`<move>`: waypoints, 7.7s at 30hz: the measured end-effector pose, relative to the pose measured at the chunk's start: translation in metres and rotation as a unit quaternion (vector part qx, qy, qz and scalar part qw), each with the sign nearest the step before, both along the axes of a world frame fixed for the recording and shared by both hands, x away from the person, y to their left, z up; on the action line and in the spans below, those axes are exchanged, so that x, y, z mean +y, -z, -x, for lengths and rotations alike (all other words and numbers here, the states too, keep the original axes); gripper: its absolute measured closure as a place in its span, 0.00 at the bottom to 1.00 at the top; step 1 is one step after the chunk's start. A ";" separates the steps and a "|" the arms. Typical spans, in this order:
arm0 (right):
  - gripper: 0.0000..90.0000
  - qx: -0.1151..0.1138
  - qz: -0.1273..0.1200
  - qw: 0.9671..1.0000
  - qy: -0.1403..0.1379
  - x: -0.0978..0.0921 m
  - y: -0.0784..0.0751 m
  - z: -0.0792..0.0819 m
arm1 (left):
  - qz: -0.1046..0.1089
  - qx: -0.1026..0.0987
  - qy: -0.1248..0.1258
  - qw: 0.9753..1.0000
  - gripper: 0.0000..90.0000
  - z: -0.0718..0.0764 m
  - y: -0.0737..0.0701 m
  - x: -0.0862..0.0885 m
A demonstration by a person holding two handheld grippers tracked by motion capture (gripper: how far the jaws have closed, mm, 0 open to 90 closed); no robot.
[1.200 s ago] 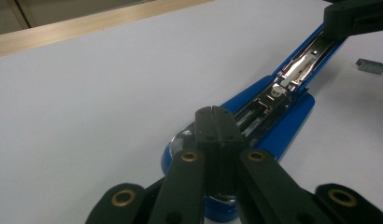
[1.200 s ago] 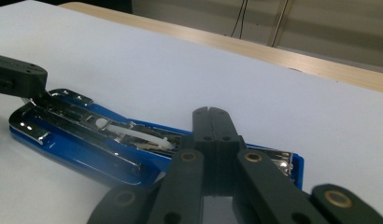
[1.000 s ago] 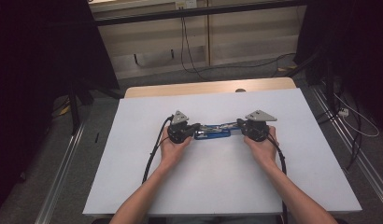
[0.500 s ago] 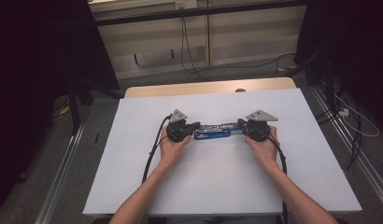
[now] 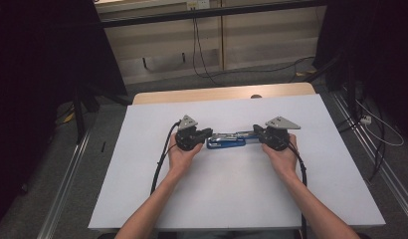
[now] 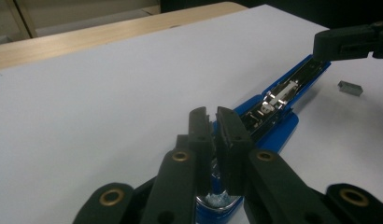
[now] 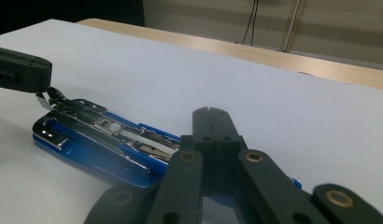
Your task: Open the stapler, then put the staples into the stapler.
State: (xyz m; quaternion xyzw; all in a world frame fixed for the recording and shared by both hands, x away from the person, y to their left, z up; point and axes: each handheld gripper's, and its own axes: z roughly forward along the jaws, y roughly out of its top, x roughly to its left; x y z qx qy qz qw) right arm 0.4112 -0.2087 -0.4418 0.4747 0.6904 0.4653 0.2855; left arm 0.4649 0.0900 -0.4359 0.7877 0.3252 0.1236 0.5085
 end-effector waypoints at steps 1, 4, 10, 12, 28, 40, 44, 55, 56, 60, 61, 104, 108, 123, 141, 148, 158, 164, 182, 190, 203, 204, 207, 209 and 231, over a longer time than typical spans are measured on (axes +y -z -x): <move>0.98 -0.001 -0.003 1.000 -0.002 0.000 0.000 0.000 | 0.004 0.000 -0.002 1.000 0.92 0.000 -0.001 0.001; 0.95 -0.005 -0.010 1.000 -0.004 0.000 -0.001 0.001 | 0.001 -0.003 -0.005 1.000 0.85 0.001 -0.004 0.004; 0.83 -0.008 -0.014 1.000 -0.010 -0.001 -0.004 0.003 | -0.012 -0.032 -0.019 0.999 0.68 0.007 -0.010 0.005; 0.76 -0.007 -0.016 1.000 -0.012 -0.001 -0.004 0.003 | -0.022 -0.041 -0.031 0.998 0.54 0.009 -0.013 0.004; 0.19 -0.004 -0.036 0.999 -0.004 -0.006 -0.008 0.007 | -0.027 -0.011 -0.045 0.999 0.09 0.015 -0.015 0.023; 0.08 -0.012 -0.043 0.999 -0.002 -0.015 -0.013 0.017 | -0.023 -0.013 -0.046 0.999 0.05 0.030 -0.011 0.040; 0.09 -0.014 -0.040 0.999 0.003 -0.017 -0.015 0.019 | -0.023 -0.014 -0.049 0.998 0.05 0.038 -0.012 0.046; 0.09 -0.012 -0.018 1.000 0.011 -0.035 -0.015 0.034 | -0.025 -0.020 -0.058 0.998 0.05 0.051 -0.017 0.069; 0.09 -0.012 -0.018 1.000 0.012 -0.036 -0.014 0.036 | -0.030 -0.025 -0.058 0.998 0.05 0.052 -0.018 0.070; 0.09 -0.013 -0.026 0.999 0.018 -0.043 -0.010 0.044 | -0.036 -0.034 -0.055 0.997 0.05 0.061 -0.019 0.073; 0.09 -0.015 -0.024 0.999 0.019 -0.045 -0.010 0.046 | -0.037 -0.034 -0.056 0.997 0.05 0.063 -0.019 0.074; 0.04 0.093 -0.018 0.995 -0.031 -0.065 -0.021 0.029 | -0.017 -0.057 -0.098 0.993 0.05 0.128 -0.017 0.129; 0.04 0.109 -0.005 0.993 -0.043 -0.063 -0.022 0.023 | -0.019 -0.056 -0.095 0.994 0.05 0.138 -0.017 0.131; 0.07 0.171 0.022 0.983 -0.064 -0.060 -0.018 0.013 | -0.025 -0.043 -0.105 0.993 0.05 0.142 -0.013 0.140; 0.27 0.223 0.050 0.970 -0.087 -0.072 -0.014 -0.010 | -0.028 -0.047 -0.102 0.993 0.04 0.143 -0.017 0.140; 0.37 0.243 0.048 0.966 -0.078 -0.077 -0.006 -0.014 | -0.025 -0.049 -0.100 0.993 0.04 0.142 -0.018 0.140; 0.58 0.265 0.073 0.958 -0.078 -0.079 -0.012 -0.015 | -0.019 -0.040 -0.101 0.994 0.04 0.140 -0.017 0.141; 0.66 0.282 0.082 0.952 -0.085 -0.079 -0.011 -0.017 | -0.021 -0.042 -0.101 0.994 0.04 0.139 -0.017 0.141; 0.87 0.303 0.117 0.941 -0.096 -0.073 -0.010 -0.019 | -0.010 -0.025 -0.091 0.995 0.04 0.138 -0.014 0.138; 0.88 0.302 0.127 0.940 -0.094 -0.070 -0.010 -0.018 | -0.010 -0.026 -0.096 0.995 0.04 0.138 -0.014 0.140; 0.88 0.276 0.112 0.948 -0.110 -0.072 -0.011 -0.016 | -0.013 -0.030 -0.095 0.995 0.05 0.140 -0.015 0.140; 0.88 0.272 0.112 0.950 -0.109 -0.072 -0.011 -0.016 | -0.014 -0.031 -0.096 0.995 0.05 0.140 -0.015 0.140; 0.88 0.265 0.096 0.953 -0.112 -0.072 -0.014 -0.014 | -0.011 -0.029 -0.098 0.995 0.05 0.140 -0.015 0.141; 0.88 0.260 0.083 0.955 -0.114 -0.072 -0.015 -0.014 | -0.011 -0.030 -0.097 0.995 0.05 0.140 -0.015 0.142; 0.88 0.191 0.073 0.965 -0.164 -0.064 -0.026 -0.006 | -0.008 -0.029 -0.098 0.995 0.05 0.139 -0.015 0.142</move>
